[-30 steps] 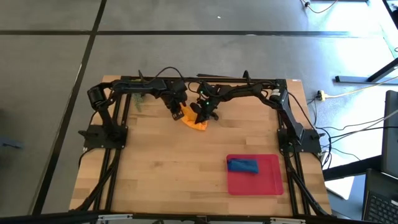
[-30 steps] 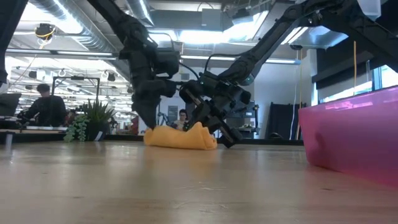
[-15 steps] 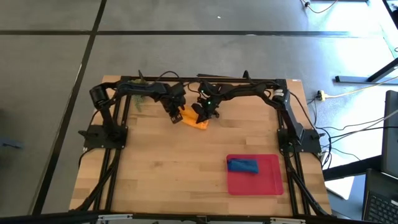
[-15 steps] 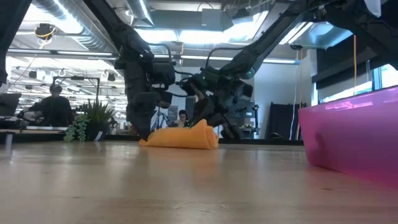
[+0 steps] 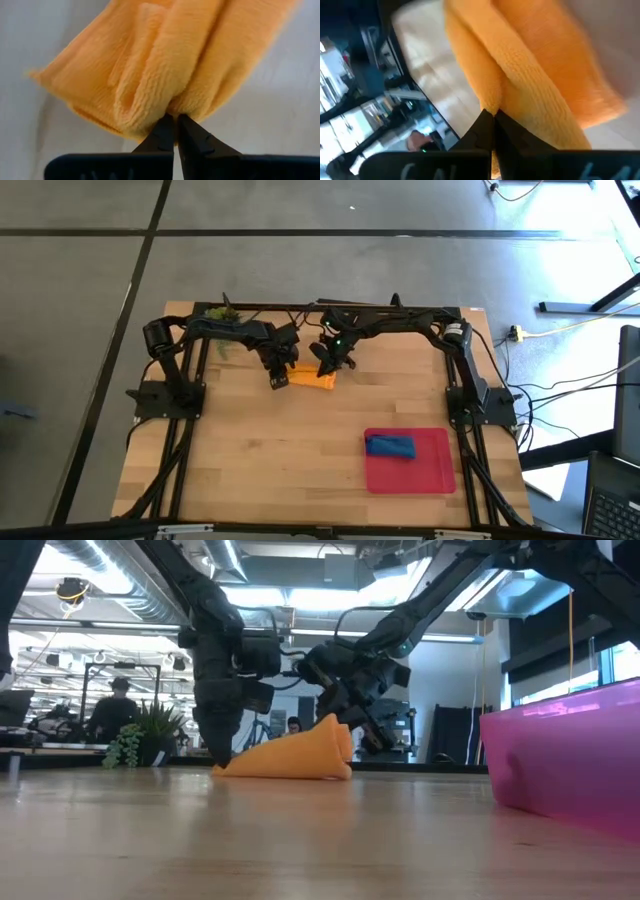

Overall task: Roll microfiber towels into tight, uniform cylinder then place into a basket
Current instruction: Roll the orange microfiber towel

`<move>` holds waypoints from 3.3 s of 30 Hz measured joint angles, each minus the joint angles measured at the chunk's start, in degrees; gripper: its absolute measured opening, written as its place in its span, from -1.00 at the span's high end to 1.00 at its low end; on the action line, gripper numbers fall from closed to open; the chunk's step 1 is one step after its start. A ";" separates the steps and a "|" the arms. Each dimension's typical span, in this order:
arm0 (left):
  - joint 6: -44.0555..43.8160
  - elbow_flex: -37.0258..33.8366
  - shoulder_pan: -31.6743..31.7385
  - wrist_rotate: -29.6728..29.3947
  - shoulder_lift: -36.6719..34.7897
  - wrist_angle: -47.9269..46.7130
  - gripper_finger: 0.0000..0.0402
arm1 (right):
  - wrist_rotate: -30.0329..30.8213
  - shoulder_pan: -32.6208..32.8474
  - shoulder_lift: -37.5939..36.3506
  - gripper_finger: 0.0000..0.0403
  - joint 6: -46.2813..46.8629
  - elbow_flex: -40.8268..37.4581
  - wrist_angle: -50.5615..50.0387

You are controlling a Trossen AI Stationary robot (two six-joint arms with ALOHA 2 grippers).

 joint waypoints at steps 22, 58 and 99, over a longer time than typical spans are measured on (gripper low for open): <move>1.34 -0.38 -3.79 -0.32 -1.91 0.31 1.00 | 2.63 -2.03 5.92 0.96 4.37 0.37 -1.28; -10.01 4.61 -1.88 -6.09 -11.30 6.71 1.00 | 7.97 -0.82 6.12 0.96 2.73 0.20 -4.69; -15.14 4.74 1.04 -9.57 1.66 5.88 1.00 | 8.01 -0.02 6.05 0.84 1.38 -0.03 -1.99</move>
